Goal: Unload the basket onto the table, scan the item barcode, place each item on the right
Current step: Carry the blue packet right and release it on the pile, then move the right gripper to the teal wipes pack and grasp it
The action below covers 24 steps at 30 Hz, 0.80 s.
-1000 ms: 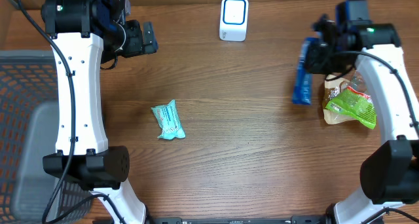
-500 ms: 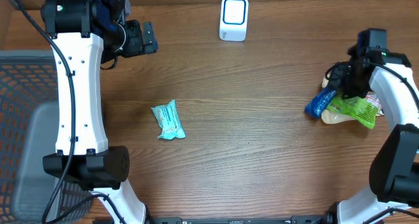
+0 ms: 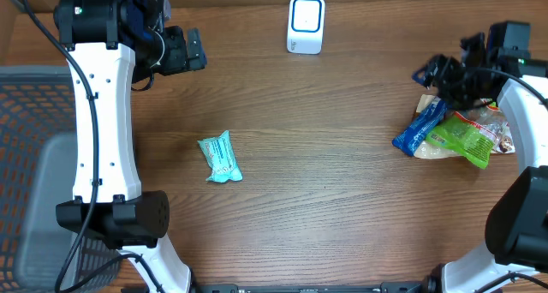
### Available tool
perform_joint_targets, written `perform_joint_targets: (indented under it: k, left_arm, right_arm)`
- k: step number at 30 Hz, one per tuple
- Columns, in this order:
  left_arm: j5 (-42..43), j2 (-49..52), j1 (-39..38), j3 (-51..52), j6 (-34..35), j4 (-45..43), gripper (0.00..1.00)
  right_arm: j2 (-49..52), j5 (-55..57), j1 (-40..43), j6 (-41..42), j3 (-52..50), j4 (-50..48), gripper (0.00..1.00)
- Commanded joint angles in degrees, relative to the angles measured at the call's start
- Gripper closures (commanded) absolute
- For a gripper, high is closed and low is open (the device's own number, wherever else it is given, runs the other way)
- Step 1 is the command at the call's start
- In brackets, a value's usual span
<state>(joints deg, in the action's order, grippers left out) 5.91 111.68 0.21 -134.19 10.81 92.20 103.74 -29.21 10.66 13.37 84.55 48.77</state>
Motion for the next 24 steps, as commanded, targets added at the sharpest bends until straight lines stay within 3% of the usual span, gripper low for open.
perform_joint_targets:
  k: [1, 7, 16, 24]
  left_arm:
    - [-0.17, 0.07, -0.22, -0.94, 0.81, 0.11, 0.0]
    - [-0.17, 0.07, -0.22, -0.94, 0.81, 0.11, 0.0]
    - [-0.17, 0.07, -0.22, -0.94, 0.81, 0.11, 0.0]
    - [-0.15, 0.07, -0.22, -0.94, 0.81, 0.11, 0.0]
  right_arm:
    - [-1.6, -14.95, -4.2, 0.04, 1.51, -1.64, 0.2]
    - [-1.16, -12.2, -15.32, 0.46, 1.22, -3.82, 0.2]
    - [3.3, 2.64, -37.22, 9.92, 1.22, -11.26, 0.16]
    - [9.44, 12.07, -50.29, 12.41, 1.22, -18.97, 0.16]
